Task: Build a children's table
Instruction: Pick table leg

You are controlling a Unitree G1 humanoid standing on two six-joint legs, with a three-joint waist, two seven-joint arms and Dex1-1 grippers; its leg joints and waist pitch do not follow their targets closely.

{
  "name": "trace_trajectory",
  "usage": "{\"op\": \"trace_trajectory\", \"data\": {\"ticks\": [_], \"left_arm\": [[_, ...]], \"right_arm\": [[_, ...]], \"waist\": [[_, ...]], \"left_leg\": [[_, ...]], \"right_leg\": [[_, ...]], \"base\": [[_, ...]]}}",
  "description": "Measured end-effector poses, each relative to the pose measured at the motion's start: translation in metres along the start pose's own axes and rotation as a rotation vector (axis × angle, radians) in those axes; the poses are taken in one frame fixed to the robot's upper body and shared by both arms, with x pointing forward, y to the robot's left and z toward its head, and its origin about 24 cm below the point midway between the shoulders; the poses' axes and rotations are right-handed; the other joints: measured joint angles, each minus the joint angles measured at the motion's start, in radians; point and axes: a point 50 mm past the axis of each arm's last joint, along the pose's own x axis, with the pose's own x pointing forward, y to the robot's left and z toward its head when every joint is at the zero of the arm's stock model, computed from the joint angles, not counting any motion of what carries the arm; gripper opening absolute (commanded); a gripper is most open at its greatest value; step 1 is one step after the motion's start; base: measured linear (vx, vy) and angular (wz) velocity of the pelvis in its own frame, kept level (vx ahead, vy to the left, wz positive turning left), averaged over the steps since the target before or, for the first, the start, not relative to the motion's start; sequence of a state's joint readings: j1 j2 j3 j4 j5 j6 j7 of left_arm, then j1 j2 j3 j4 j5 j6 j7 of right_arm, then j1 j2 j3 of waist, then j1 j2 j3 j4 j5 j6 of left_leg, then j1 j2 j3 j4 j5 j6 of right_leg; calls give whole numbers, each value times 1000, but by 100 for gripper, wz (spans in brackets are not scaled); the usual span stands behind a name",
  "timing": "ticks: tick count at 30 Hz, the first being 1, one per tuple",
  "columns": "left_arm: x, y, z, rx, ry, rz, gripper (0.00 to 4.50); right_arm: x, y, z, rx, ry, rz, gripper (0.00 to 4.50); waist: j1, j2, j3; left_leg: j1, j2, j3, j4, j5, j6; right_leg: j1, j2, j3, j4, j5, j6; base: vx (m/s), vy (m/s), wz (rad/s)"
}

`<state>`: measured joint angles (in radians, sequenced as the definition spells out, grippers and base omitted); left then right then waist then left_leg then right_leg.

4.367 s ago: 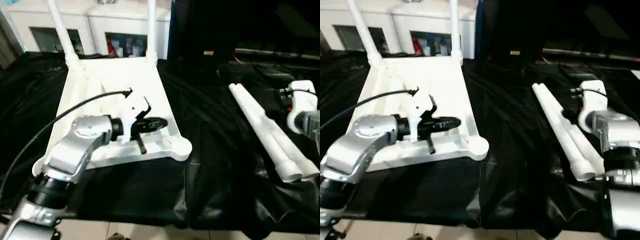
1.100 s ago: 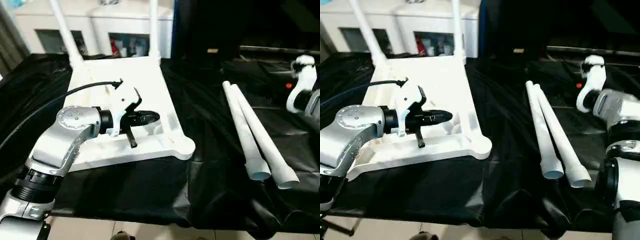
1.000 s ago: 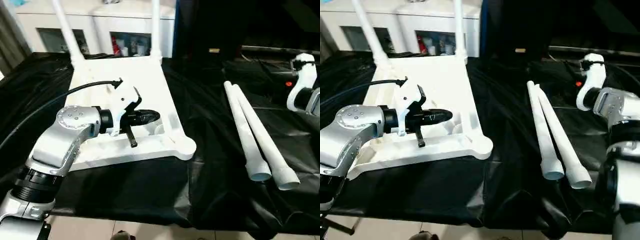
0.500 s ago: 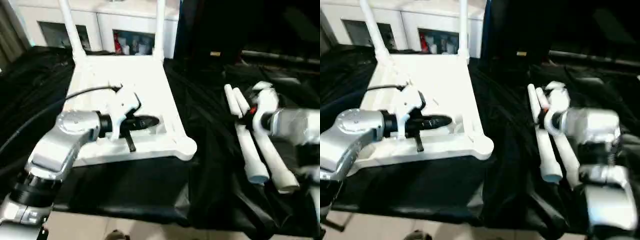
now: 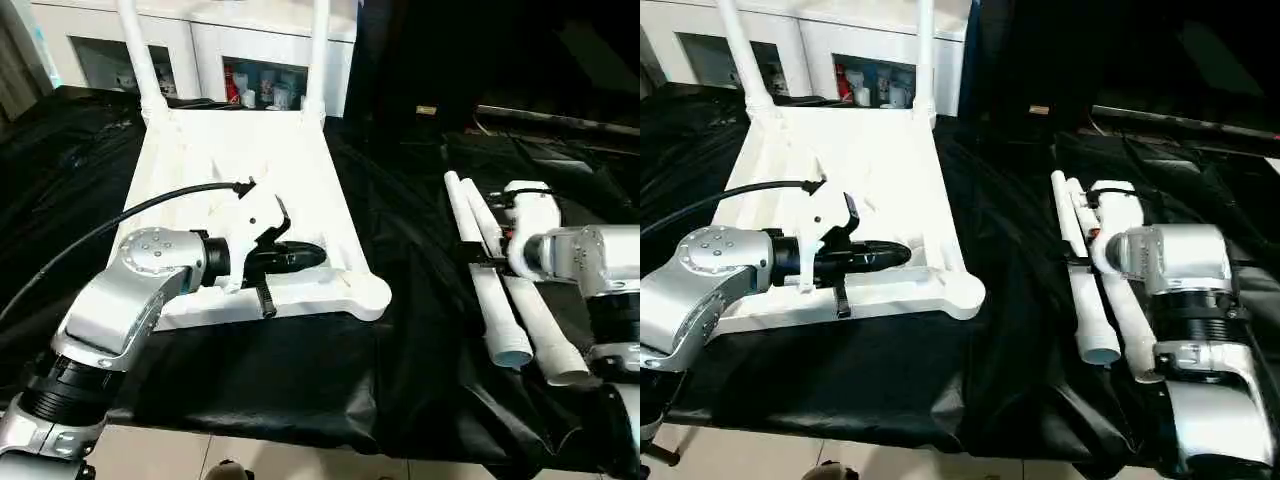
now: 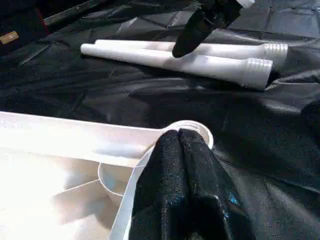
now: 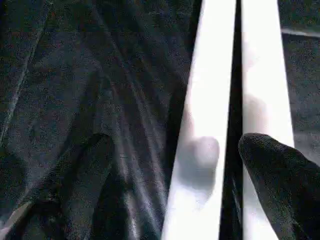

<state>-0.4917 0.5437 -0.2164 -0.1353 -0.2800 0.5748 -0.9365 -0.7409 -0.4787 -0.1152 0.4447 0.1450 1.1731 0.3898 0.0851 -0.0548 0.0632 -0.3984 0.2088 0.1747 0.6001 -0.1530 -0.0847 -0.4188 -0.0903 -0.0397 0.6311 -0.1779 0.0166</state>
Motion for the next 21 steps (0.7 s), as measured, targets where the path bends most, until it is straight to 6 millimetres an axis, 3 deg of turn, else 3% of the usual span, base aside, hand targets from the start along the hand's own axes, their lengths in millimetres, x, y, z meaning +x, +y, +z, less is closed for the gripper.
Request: {"op": "trace_trajectory", "data": {"ticks": [21], "left_arm": [[2, -4, -4, -10, 23, -24, 0]], "right_arm": [[24, 2, -30, 17, 114, 46, 447]], "waist": [[0, 0, 0]], "left_leg": [[1, 0, 0, 0, 1, -1]], "right_leg": [[1, 0, 0, 1, 1, -1]], "base": [[0, 0, 0]]}}
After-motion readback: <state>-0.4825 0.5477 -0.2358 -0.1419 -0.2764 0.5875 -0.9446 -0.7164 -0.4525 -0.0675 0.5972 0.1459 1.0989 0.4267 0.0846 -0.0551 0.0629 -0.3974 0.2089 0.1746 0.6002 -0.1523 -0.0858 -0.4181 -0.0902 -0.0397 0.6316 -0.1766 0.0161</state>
